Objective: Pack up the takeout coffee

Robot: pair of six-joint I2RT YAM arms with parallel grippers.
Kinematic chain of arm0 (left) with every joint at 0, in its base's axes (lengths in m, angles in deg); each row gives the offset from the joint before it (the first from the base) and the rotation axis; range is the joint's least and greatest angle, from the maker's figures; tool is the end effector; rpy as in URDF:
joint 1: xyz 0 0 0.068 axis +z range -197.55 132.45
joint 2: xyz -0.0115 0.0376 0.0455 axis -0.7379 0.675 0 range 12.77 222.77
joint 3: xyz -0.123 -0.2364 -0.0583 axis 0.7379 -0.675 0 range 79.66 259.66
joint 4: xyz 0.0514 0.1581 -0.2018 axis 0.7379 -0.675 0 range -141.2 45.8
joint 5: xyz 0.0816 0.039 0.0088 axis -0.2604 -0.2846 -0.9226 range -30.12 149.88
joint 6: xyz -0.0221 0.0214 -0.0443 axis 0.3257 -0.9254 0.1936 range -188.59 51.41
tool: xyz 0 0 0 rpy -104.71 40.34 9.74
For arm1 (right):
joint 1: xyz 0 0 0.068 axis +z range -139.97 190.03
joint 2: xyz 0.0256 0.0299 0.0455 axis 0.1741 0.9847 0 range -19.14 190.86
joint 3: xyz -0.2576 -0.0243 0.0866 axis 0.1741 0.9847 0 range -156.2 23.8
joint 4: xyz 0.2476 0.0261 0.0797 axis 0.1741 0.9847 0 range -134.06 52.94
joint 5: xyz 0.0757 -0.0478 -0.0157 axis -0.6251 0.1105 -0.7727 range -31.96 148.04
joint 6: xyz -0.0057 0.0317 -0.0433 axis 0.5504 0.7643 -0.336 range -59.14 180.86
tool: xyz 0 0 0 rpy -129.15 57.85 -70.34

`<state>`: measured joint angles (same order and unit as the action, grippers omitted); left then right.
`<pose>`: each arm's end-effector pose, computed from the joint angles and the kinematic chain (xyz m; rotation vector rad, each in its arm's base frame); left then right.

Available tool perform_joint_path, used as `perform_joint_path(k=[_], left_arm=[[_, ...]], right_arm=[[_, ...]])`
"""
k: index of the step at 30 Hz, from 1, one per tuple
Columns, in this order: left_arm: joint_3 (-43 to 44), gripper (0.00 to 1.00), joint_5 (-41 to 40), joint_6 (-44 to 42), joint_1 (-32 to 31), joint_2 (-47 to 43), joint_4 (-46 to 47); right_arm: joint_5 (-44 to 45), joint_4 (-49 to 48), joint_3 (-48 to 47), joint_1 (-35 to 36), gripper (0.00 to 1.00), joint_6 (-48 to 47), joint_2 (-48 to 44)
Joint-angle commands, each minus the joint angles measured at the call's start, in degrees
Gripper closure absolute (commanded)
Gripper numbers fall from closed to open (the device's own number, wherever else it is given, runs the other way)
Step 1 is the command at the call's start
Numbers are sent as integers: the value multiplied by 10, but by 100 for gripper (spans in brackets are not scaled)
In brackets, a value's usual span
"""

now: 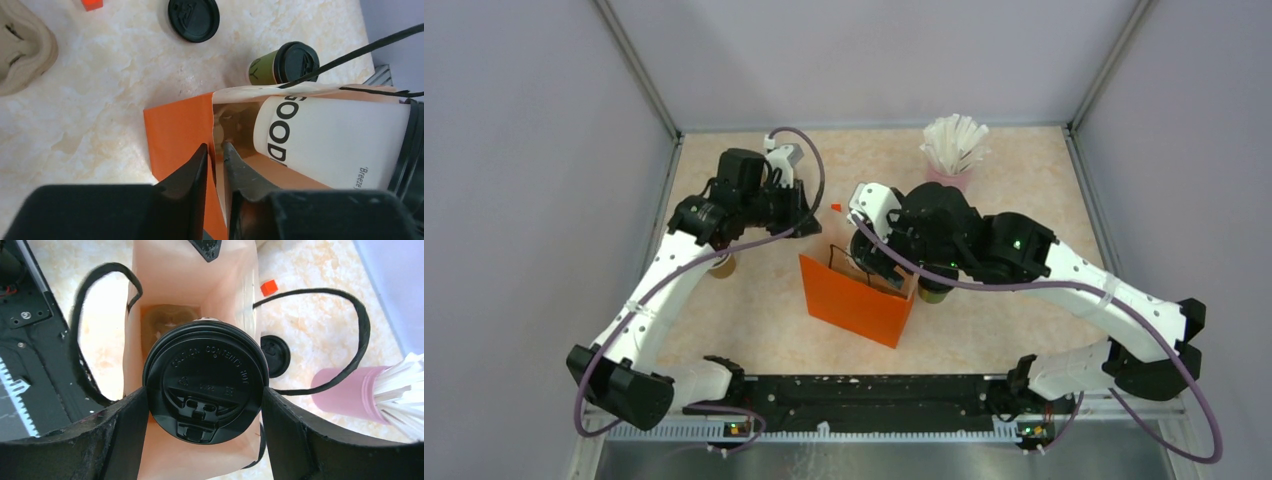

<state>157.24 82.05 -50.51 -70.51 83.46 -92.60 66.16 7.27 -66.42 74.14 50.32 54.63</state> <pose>0.2238 -0.1095 0.3807 0.3081 2.3456 -0.8046 0.1153 0.2261 0.4314 -1.2670 1.7957 0.3773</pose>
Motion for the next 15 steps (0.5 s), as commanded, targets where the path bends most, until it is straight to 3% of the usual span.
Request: perform_joint_path(k=[1,5,7,15], left_arm=[[-52,84,61,-18,0,-41,126],[-126,94,72,-5,-2,-118,222],[-162,90,70,-12,-2,-160,266],[-248,94,45,-6,-2,-268,376]], right_arm=[[16,-68,0,7,47,-62,-3],[18,-81,13,7,47,-76,-7],[1,-85,30,7,47,-80,-17],[-3,-80,79,29,48,-109,-47]])
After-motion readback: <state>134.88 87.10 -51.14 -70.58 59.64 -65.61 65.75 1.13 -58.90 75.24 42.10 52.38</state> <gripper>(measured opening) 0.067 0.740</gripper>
